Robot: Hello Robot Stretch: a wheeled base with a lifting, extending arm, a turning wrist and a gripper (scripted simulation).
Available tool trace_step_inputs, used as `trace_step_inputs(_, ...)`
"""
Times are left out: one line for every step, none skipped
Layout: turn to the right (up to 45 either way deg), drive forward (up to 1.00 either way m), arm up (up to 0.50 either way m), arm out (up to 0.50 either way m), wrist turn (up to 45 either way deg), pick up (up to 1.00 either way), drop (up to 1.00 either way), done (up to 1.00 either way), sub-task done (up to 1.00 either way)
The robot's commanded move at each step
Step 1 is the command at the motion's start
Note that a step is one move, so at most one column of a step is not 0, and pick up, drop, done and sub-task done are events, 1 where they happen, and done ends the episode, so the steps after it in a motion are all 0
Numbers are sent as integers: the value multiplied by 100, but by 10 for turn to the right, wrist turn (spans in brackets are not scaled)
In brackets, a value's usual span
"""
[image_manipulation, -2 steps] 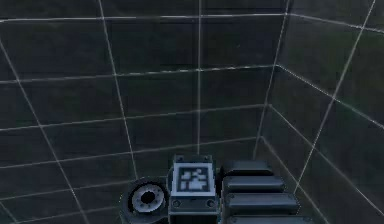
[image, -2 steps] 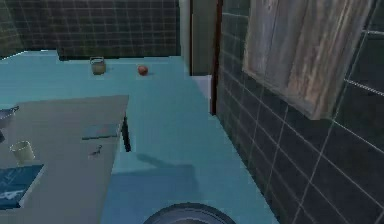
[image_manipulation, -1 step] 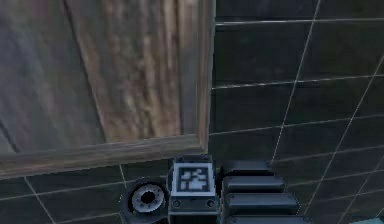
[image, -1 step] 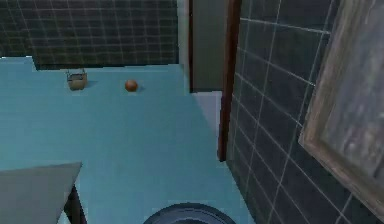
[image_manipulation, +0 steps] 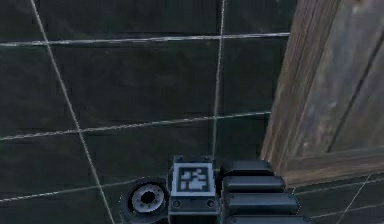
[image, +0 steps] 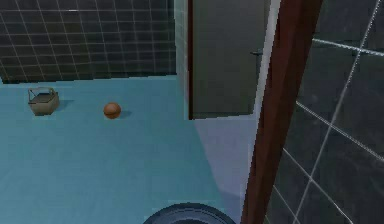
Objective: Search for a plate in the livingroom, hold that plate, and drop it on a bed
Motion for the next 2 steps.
trace_step_inputs(-30,0,0,0,0,0,0,0,0)
trace_step_inputs(0,80,0,0,0,0,0,0,0)
